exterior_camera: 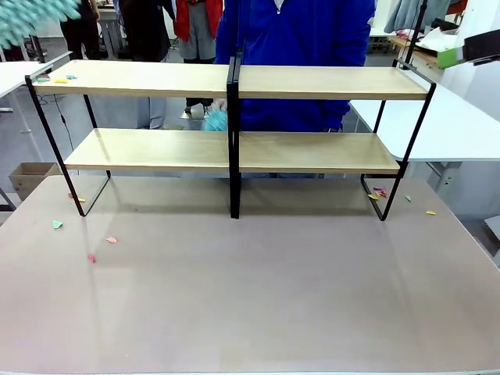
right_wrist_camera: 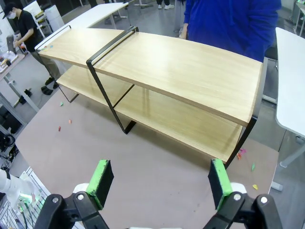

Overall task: Clean the shelves.
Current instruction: Clean another randomly selected level of the Shelf with the Duster.

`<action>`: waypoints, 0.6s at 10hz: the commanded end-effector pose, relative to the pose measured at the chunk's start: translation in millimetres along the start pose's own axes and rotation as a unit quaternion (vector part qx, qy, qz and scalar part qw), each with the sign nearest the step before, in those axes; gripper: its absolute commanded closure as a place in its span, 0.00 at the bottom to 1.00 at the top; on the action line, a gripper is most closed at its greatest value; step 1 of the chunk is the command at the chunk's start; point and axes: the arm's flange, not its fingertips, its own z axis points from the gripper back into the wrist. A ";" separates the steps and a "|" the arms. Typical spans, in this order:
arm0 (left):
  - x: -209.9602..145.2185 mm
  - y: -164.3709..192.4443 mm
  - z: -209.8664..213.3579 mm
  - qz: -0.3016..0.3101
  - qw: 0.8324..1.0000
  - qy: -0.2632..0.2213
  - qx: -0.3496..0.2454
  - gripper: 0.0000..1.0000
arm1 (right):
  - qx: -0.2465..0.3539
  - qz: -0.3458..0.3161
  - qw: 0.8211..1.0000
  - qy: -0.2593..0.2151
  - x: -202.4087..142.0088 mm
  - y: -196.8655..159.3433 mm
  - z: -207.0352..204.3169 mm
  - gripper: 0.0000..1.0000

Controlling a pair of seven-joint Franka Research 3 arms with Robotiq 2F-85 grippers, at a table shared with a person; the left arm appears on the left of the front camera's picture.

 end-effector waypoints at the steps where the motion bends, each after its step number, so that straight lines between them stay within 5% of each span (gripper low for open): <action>1: -43.6 5.2 25.1 -0.012 0.998 -0.062 -0.004 0.88 | 0.002 -0.001 1.000 -0.001 0.2 -0.5 0.6 0.00; 4: -117.7 -3.0 47.3 0.070 0.986 -0.148 -0.013 0.88 | 0.002 -0.001 1.000 -0.001 0.2 -0.5 0.6 0.00; 5: -112.7 -0.9 41.1 0.152 0.980 -0.125 -0.030 0.88 | 0.002 -0.001 1.000 -0.001 0.2 -0.5 0.6 0.00; 6: -120.7 -1.8 48.5 0.047 0.992 -0.117 0.007 0.88 | 0.002 -0.001 1.000 -0.001 0.2 -0.5 0.6 0.00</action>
